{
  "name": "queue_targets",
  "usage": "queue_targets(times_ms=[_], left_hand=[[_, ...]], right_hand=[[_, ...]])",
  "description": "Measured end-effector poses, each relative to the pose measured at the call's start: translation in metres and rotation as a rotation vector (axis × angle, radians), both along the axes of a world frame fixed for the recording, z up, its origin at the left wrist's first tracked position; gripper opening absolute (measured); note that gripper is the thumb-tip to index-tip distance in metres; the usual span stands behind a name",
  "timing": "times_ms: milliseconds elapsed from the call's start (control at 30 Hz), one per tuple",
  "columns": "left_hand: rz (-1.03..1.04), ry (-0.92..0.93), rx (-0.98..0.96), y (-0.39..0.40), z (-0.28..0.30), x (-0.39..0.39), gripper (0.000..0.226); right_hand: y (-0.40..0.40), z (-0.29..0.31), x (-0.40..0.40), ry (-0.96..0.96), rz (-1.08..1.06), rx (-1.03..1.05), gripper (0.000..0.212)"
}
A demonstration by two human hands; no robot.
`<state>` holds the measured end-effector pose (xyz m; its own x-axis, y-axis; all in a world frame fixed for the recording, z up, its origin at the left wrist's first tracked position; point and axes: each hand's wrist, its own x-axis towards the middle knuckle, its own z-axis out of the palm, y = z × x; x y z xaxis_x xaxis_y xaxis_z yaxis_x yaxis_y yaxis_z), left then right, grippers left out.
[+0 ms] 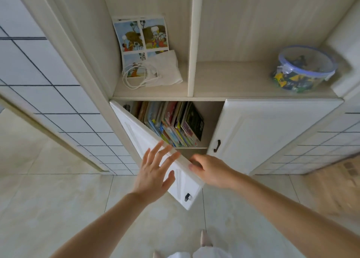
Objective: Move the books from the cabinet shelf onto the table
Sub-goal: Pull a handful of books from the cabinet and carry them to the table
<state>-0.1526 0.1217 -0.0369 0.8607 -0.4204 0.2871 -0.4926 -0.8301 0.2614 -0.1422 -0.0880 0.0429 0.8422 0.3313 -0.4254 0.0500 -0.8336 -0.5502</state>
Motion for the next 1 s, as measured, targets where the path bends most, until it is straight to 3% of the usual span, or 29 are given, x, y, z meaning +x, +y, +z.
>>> queue_targets(times_ms=[133, 233, 300, 400, 567, 633, 733, 1000], left_hand=[[-0.001, 0.092, -0.315, 0.024, 0.016, -0.014, 0.029], [0.177, 0.172, -0.563, 0.042, 0.032, -0.012, 0.026], [0.291, 0.289, -0.572, 0.061, 0.035, -0.008, 0.042], [0.257, 0.517, -0.600, 0.097, 0.031, -0.004, 0.070], [0.221, 0.704, -0.684, 0.156, 0.040, -0.010, 0.070], [0.213, 0.800, -0.764, 0.176, 0.046, -0.012, 0.065], [0.243, 0.951, -0.918, 0.201, 0.058, -0.012, 0.062], [0.337, 1.005, -0.843, 0.244, 0.074, -0.006, 0.057]], right_hand=[[0.034, 0.008, -0.016, 0.248, -0.109, 0.100, 0.018], [0.060, 0.008, -0.029, 0.429, -0.193, 0.148, 0.026], [0.083, 0.006, -0.043, 0.478, -0.224, 0.191, 0.030], [0.122, 0.003, -0.065, 0.510, -0.269, 0.234, 0.037], [0.189, -0.013, -0.081, 0.740, -0.461, 0.519, 0.075], [0.219, -0.019, -0.082, 0.839, -0.506, 0.639, 0.079], [0.262, -0.025, -0.086, 0.840, -0.543, 0.712, 0.076], [0.327, -0.031, -0.097, 0.741, -0.570, 0.841, 0.066]])
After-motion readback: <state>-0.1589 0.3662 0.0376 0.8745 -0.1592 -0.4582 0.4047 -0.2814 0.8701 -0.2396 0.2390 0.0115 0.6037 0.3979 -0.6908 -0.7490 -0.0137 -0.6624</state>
